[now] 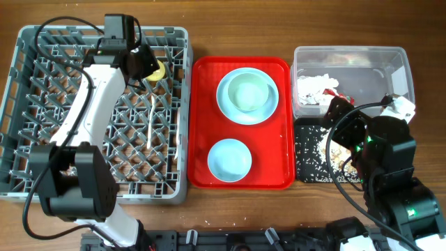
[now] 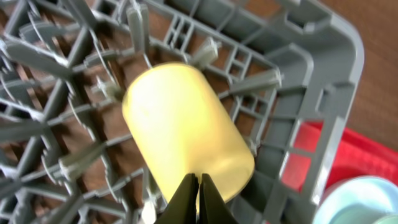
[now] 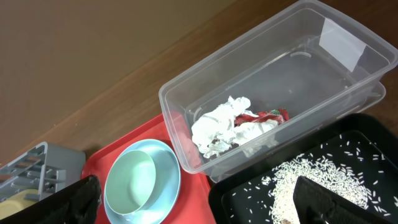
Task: Sort waste into correct bins and load items into the dishwasher rack
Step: 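Lift the left gripper off the cup and move it toward the red tray, then grasp the rim of the small light-blue bowl with the left gripper, then carry the light-blue bowl into the rack and set it down, then reach the left gripper to the light-blue bowl on the plate and grasp it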
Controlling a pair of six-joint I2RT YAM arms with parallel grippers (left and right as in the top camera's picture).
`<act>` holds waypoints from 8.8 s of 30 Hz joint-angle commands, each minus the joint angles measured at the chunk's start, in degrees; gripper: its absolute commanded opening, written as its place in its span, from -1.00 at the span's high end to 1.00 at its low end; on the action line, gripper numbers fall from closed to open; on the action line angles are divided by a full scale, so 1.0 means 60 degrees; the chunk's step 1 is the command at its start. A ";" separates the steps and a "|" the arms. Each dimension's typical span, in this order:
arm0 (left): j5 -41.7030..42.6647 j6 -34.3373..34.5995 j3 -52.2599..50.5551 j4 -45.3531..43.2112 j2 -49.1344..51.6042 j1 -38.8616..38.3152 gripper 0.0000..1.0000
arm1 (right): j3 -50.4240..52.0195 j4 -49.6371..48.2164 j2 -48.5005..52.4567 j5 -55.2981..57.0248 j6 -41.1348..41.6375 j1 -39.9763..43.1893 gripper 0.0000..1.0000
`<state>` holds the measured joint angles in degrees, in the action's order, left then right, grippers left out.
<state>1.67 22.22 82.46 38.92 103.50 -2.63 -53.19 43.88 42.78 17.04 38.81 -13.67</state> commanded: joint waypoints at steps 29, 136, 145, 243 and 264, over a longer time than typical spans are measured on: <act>-0.0630 0.0127 -0.0058 -0.0838 -0.0080 -0.0160 0.92 | -0.0124 -0.0018 -0.0044 0.0153 0.0055 0.0022 -1.00; 0.0131 0.1843 -0.1421 0.2721 -0.0058 -0.7461 0.37 | -0.0124 -0.0018 -0.0044 0.0153 0.0058 0.0022 -1.00; -0.1268 0.1887 -0.2317 0.2473 -0.0055 -0.8375 0.61 | -0.0124 -0.0018 -0.0044 0.0153 0.0058 0.0025 -0.99; 0.3810 0.0732 -0.3679 0.4717 -0.6991 -0.0776 0.92 | -0.0124 -0.0018 -0.0044 0.0153 0.0058 0.0025 -0.99; -0.0656 0.2590 -0.1472 0.4433 -0.5672 -0.2317 0.74 | -0.0124 -0.0018 -0.0044 0.0153 0.0058 0.0022 -0.99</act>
<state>-8.60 37.26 72.58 67.66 70.35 -11.44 -53.19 43.97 42.78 17.04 38.83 -13.67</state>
